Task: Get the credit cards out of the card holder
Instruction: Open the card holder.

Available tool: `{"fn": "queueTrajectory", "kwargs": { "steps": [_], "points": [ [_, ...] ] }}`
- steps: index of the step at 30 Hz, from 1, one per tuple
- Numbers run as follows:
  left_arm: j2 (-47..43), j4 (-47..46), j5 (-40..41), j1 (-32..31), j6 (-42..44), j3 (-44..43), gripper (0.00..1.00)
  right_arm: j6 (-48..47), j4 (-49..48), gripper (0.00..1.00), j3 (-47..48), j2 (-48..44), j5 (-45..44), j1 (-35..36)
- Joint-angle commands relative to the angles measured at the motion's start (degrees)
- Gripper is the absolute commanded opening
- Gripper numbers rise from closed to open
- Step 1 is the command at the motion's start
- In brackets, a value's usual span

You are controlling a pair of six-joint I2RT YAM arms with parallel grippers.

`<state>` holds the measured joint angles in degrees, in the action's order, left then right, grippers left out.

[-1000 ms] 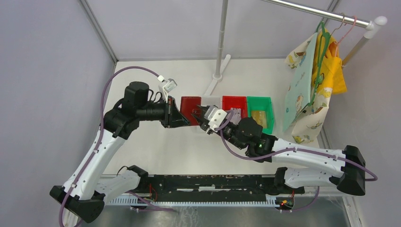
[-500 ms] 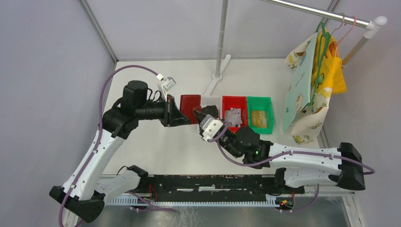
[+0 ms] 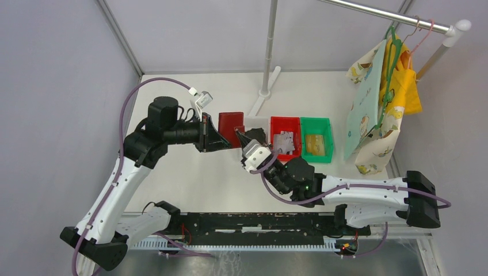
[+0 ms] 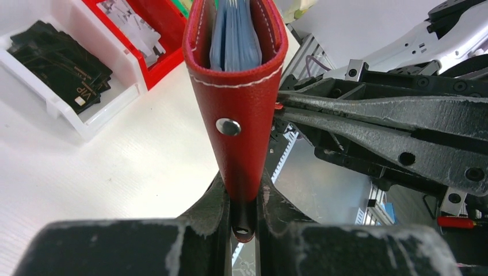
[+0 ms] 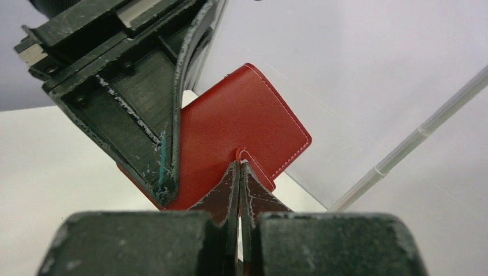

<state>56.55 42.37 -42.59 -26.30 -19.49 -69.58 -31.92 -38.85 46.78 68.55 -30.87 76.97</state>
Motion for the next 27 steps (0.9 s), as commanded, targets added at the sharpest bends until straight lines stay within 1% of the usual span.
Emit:
{"fn": "queueTrajectory", "kwargs": {
  "steps": [1, 6, 9, 11, 12, 13, 15, 17, 18, 20, 22, 24, 27],
  "points": [
    [-1.2, -1.0, -6.1, -0.4, -0.9, -3.1, 0.02, 0.7, -10.5, 0.00, -0.9, -0.9, -11.1, -0.8],
    [-1.3, -0.6, -6.6, -0.4, -0.6, -3.2, 0.02, 1.0, -17.6, 0.00, -4.0, -2.6, -16.8, -0.8],
    [-1.4, -0.8, -6.8, -0.4, -0.5, -3.1, 0.02, 2.7, -18.8, 0.00, -5.6, -4.0, -17.7, -0.8],
    [-1.6, -0.7, -6.7, -0.4, -0.2, -2.9, 0.02, 5.1, -17.8, 0.00, -6.1, -4.9, -16.7, -0.8],
    [-1.8, -0.8, -6.8, -0.4, 0.0, -3.0, 0.02, 7.7, -16.0, 0.04, -6.0, -5.3, -16.4, -0.9],
    [-1.8, -0.8, -6.7, -0.4, 0.4, -3.1, 0.02, 10.6, -13.8, 0.13, -5.8, -5.9, -15.6, -1.0],
    [-2.0, -0.8, -6.7, -0.5, 1.3, -3.5, 0.02, 18.0, -8.6, 0.39, -5.4, -7.7, -12.8, -1.8],
    [-2.0, -0.5, -6.6, -0.4, 2.7, -4.2, 0.02, 27.3, -2.0, 0.57, -4.6, -10.0, -10.6, -3.1],
    [-2.0, -0.3, -6.3, -0.4, 3.5, -4.6, 0.02, 31.1, 0.4, 0.62, -4.7, -11.5, -9.3, -3.8],
    [-2.2, -0.1, -5.7, -0.5, 5.1, -5.4, 0.02, 39.7, 4.0, 0.71, -5.8, -15.0, -8.0, -5.0],
    [-2.2, -0.3, -5.2, -0.5, 5.7, -6.0, 0.02, 44.4, 4.7, 0.75, -7.3, -18.1, -7.4, -5.8],
    [-2.0, -1.2, -5.2, -0.5, 5.5, -6.1, 0.02, 46.9, 4.3, 0.77, -8.4, -20.3, -6.2, -6.0],
    [-1.8, -2.4, -5.2, -0.5, 4.9, -6.1, 0.02, 49.8, 3.7, 0.80, -8.1, -21.4, -0.9, -6.0]
  ]
}}
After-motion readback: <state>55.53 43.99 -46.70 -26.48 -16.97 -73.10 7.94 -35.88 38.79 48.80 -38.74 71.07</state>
